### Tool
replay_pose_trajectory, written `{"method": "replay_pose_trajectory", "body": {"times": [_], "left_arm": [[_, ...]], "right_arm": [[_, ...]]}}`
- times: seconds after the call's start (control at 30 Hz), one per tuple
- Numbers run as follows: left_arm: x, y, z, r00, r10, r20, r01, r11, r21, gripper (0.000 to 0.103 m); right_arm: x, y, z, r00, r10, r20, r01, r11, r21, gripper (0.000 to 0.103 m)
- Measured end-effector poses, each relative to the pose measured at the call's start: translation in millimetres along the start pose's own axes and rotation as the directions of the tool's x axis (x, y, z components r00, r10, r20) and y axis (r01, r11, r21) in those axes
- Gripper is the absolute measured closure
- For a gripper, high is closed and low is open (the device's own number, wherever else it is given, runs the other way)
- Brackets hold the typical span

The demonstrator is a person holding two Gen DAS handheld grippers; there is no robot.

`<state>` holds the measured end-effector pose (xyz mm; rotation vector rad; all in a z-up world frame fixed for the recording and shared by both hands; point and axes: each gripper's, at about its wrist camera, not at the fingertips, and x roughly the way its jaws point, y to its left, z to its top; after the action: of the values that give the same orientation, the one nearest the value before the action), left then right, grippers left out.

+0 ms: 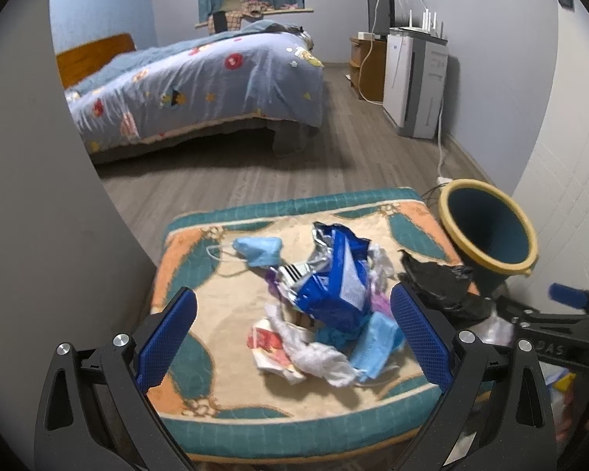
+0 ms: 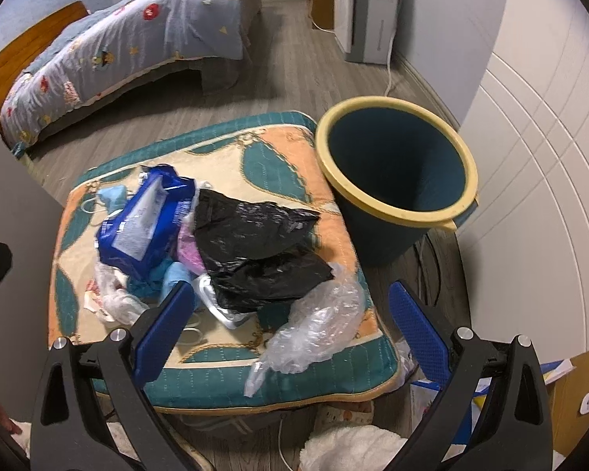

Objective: Collect trash
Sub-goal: 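Grasp the clear plastic bag with the right tool while the left tool grasps the black bag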

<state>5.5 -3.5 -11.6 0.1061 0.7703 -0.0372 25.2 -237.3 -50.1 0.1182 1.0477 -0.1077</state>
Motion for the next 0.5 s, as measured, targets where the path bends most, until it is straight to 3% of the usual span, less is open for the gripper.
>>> {"method": "replay_pose_trajectory", "body": {"times": [0.1, 0.3, 0.43, 0.5], "left_arm": [[9.4, -5.2, 2.0, 1.000, 0.016, -0.013, -0.016, 0.999, 0.028, 0.005], [30.4, -21.1, 3.6, 0.996, -0.053, -0.067, 0.057, 0.996, 0.062, 0.005], [48.6, -38.7, 6.3, 0.983, -0.127, -0.130, 0.139, 0.986, 0.090, 0.005], [52.8, -44.6, 7.7, 0.982, -0.139, -0.126, 0.152, 0.984, 0.098, 0.005]], "right_arm": [[6.5, -8.1, 0.7, 1.000, -0.013, -0.016, 0.013, 1.000, 0.019, 0.006], [25.1, -26.1, 4.2, 0.998, -0.027, -0.062, 0.031, 0.997, 0.065, 0.006], [44.9, -39.7, 5.3, 0.993, -0.033, -0.111, 0.045, 0.994, 0.104, 0.006], [56.8, -42.6, 4.2, 0.988, -0.031, -0.148, 0.047, 0.993, 0.106, 0.006]]}}
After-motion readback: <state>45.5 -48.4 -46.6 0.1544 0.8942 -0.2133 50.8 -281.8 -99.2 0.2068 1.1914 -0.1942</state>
